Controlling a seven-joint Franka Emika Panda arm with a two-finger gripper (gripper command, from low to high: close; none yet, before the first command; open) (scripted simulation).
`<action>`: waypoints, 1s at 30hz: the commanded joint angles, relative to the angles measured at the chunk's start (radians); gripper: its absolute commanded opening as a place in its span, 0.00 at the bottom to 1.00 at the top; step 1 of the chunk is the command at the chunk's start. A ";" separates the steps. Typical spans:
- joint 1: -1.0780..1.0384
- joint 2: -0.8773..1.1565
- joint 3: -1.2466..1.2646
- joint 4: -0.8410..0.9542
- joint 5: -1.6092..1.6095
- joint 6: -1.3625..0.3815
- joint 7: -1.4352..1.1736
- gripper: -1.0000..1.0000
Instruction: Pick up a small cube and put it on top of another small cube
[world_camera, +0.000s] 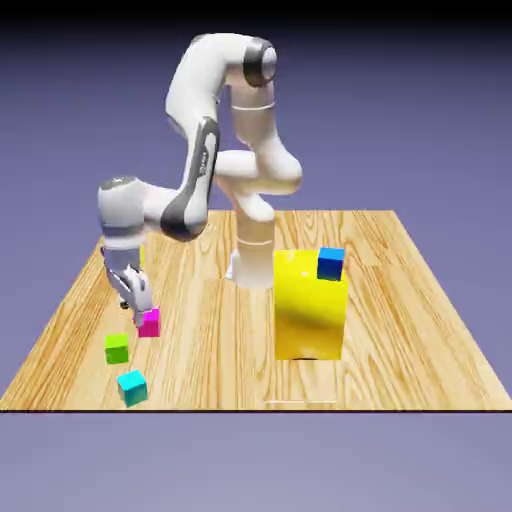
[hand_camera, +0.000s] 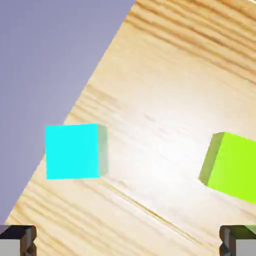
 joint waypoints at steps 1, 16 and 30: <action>-0.018 0.036 -0.011 0.020 0.011 -0.020 0.018 0.50; -0.043 0.095 -0.025 0.058 0.030 -0.072 0.045 0.00; 0.390 -0.412 0.290 -0.004 -0.104 -0.507 -0.291 0.00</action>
